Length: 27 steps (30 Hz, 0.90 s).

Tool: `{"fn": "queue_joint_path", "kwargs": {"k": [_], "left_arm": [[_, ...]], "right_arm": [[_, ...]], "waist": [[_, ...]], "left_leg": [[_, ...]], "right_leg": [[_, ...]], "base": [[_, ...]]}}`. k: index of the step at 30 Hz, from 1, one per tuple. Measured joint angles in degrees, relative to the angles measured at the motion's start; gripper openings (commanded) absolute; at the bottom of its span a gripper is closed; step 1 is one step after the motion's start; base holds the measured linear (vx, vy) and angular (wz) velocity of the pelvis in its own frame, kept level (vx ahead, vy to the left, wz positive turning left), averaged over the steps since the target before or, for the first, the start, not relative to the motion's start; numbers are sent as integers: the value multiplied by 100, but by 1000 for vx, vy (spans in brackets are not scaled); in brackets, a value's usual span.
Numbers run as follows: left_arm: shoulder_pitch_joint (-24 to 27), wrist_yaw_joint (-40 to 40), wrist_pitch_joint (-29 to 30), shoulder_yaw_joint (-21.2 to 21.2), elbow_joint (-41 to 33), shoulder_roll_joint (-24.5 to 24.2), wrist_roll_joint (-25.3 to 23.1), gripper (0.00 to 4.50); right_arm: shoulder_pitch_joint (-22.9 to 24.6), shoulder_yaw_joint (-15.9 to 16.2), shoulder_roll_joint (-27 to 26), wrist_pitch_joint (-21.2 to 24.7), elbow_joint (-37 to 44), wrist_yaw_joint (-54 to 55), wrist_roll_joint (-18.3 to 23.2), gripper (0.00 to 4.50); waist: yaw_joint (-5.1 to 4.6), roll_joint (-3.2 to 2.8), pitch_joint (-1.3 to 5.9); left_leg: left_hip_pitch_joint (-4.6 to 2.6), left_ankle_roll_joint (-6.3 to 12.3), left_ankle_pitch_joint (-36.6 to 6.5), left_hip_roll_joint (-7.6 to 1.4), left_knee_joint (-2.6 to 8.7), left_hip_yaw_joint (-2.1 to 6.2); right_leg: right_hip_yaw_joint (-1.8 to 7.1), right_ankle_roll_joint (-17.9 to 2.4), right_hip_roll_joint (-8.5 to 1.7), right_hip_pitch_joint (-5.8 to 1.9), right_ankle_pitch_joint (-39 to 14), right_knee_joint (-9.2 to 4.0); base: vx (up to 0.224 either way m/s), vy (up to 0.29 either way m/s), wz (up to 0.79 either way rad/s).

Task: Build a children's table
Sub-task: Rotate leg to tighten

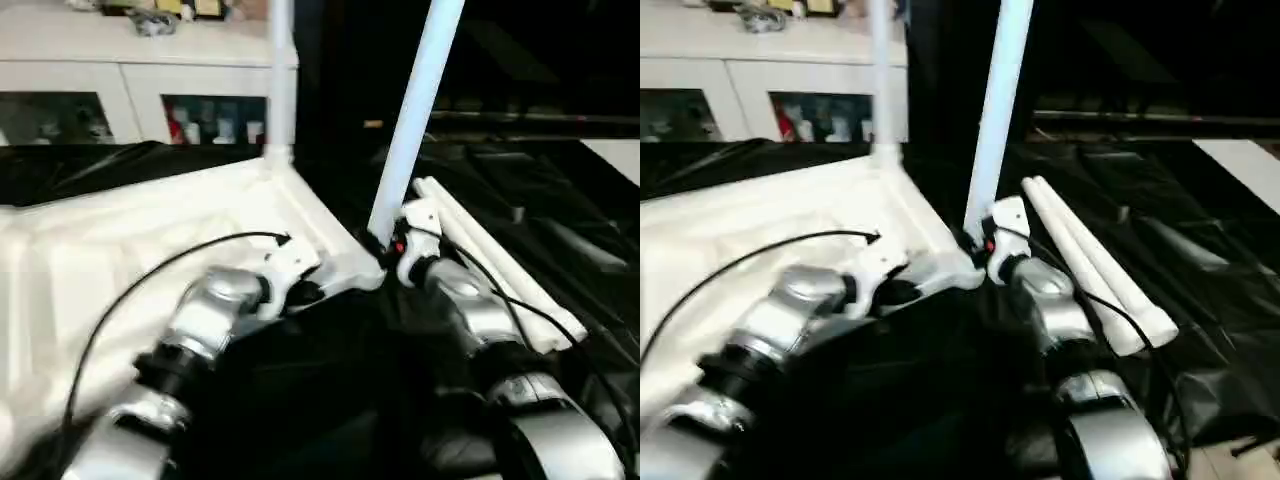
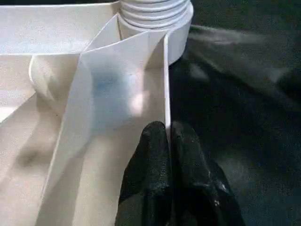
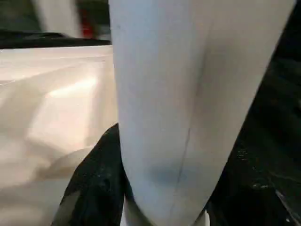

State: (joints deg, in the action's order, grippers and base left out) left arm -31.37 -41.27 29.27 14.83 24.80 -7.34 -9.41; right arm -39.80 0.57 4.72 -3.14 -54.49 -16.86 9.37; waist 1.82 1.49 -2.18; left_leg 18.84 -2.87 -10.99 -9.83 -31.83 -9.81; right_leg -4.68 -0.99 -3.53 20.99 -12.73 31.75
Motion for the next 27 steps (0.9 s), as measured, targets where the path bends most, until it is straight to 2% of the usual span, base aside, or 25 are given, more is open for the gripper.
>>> {"fn": "queue_joint_path", "kwargs": {"k": [6,13,14,15,17,18,19,20,22,24,25,27], "left_arm": [[-1,541,488,14,-223,322,-105,0],[10,665,572,17,-351,255,-101,0],[10,665,573,13,-377,238,-90,0],[10,665,572,12,-387,229,-72,0],[11,627,533,14,-420,176,-19,0],[16,590,489,14,-446,151,5,0],[33,540,399,14,-499,102,43,0],[31,503,334,16,-506,61,72,0],[29,449,257,23,-531,2,77,0],[8,376,156,45,-555,-28,89,0],[-11,294,93,64,-550,-63,118,0],[-31,180,-2,65,-549,-173,176,0]], "right_arm": [[-337,-63,-120,0,-392,466,-81,187],[-532,-85,-192,-94,-659,523,-118,187],[-547,-104,-198,-147,-680,495,-119,222],[-549,-122,-199,-169,-685,468,-119,257],[-571,-159,-173,-184,-800,280,-115,259],[-483,-219,-171,-249,-852,199,-94,269],[-489,-248,-156,-318,-838,77,-84,269],[-515,-253,-114,-329,-836,-68,-66,297],[-510,-277,-27,-321,-814,-271,-25,308],[-460,-304,57,-317,-790,-481,8,324],[-376,-292,157,-289,-612,-723,32,337],[-216,-231,315,-201,-392,-1154,55,348]], "waist": [[-2,27,-26],[-15,20,-61],[-16,16,-71],[-15,12,-76],[-12,14,-87],[1,19,-118],[0,-9,-154],[5,-22,-162],[37,-18,-163],[108,-9,-163],[156,-5,-165],[190,7,-172]], "left_leg": [[12,1,-1,-5,13,31],[13,2,-2,-5,18,52],[16,3,-2,-5,19,64],[19,2,-2,-5,20,68],[19,3,-2,-3,21,68],[21,3,-2,-3,20,68],[26,3,-2,0,21,65],[47,3,-2,3,26,58],[90,3,-1,1,26,52],[140,4,4,0,16,-25],[137,14,19,0,-3,-77],[136,13,24,-3,-7,-143]], "right_leg": [[-183,0,-85,-4,0,-80],[-253,1,-108,-3,0,-141],[-264,0,-108,-4,0,-157],[-268,0,-108,-4,0,-166],[-266,0,-108,-3,0,-171],[-264,0,-108,-1,0,-170],[-258,0,-108,7,0,-172],[-249,0,-110,2,0,-167],[-235,-7,-110,46,5,-139],[-177,-125,-123,125,125,-79],[-153,-125,-144,138,258,-48],[-114,-76,-164,177,340,10]], "base": [[0,0,0],[0,0,0],[0,0,0],[0,0,0],[0,0,0],[0,0,0],[0,0,0],[0,0,0],[0,0,0],[0,0,0],[0,0,0],[0,0,0]]}}
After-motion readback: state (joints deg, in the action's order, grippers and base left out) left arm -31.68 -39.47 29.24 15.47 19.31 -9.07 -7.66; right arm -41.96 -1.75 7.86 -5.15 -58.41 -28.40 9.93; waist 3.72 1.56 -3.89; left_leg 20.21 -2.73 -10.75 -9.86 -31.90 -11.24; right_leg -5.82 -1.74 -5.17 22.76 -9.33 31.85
